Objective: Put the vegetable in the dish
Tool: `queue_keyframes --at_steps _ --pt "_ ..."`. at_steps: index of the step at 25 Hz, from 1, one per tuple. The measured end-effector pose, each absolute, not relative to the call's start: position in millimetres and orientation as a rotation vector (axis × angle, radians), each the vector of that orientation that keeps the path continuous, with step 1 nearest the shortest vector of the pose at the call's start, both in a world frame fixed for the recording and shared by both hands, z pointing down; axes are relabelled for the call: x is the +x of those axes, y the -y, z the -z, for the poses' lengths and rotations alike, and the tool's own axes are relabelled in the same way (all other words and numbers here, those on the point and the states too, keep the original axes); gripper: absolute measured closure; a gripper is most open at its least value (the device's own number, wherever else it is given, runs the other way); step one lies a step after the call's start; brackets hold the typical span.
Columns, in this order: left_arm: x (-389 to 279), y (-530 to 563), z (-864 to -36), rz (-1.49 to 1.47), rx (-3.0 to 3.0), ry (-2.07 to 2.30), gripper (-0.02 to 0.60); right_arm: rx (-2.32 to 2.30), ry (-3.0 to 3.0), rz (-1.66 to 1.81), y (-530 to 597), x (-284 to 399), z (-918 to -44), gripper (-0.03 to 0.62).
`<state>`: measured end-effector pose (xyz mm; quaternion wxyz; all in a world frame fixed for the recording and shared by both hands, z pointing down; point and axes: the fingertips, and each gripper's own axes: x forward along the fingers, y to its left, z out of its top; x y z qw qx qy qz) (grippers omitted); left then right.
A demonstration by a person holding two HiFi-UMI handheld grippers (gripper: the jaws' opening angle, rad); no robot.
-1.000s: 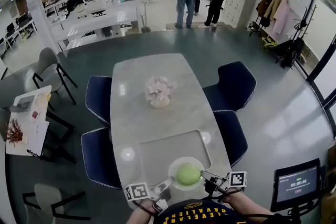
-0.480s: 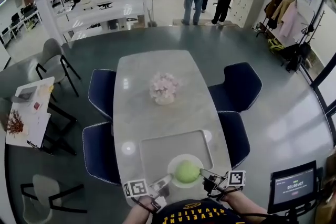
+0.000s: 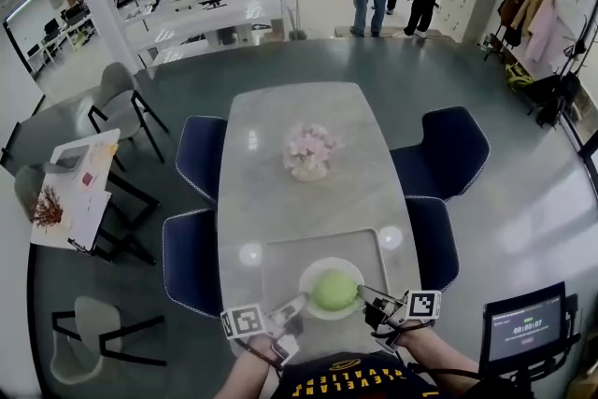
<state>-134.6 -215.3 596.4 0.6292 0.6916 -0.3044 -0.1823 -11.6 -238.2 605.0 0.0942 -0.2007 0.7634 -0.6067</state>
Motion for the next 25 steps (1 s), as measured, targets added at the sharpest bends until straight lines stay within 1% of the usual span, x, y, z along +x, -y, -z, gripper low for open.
queue_keyframes --at_steps 4,8,14,18,22,25 --pt "-131.3 228.3 -598.1 0.418 1.599 0.703 0.568 -0.664 -2.313 1.798 250.4 -2.0 -617.0 0.568" --pt "-132.2 237.9 -609.2 0.384 1.588 0.722 0.568 -0.606 -2.258 1.815 260.4 -7.8 -614.2 0.568" --pt "-137.3 248.2 -621.7 0.364 1.571 0.739 0.568 -0.660 -2.320 1.791 274.0 -6.5 -628.4 0.568" --pt "-142.5 255.7 -630.5 0.344 1.572 0.743 0.569 -0.654 -2.244 1.858 278.4 -15.0 -636.8 0.568" --pt "-146.7 263.8 -639.9 0.339 1.565 0.749 0.568 -0.635 -2.290 1.808 288.5 -20.7 -644.0 0.568" --pt "-148.0 270.0 -648.3 0.346 1.550 0.749 0.569 -0.689 -2.265 1.846 293.0 -17.7 -657.9 0.568"
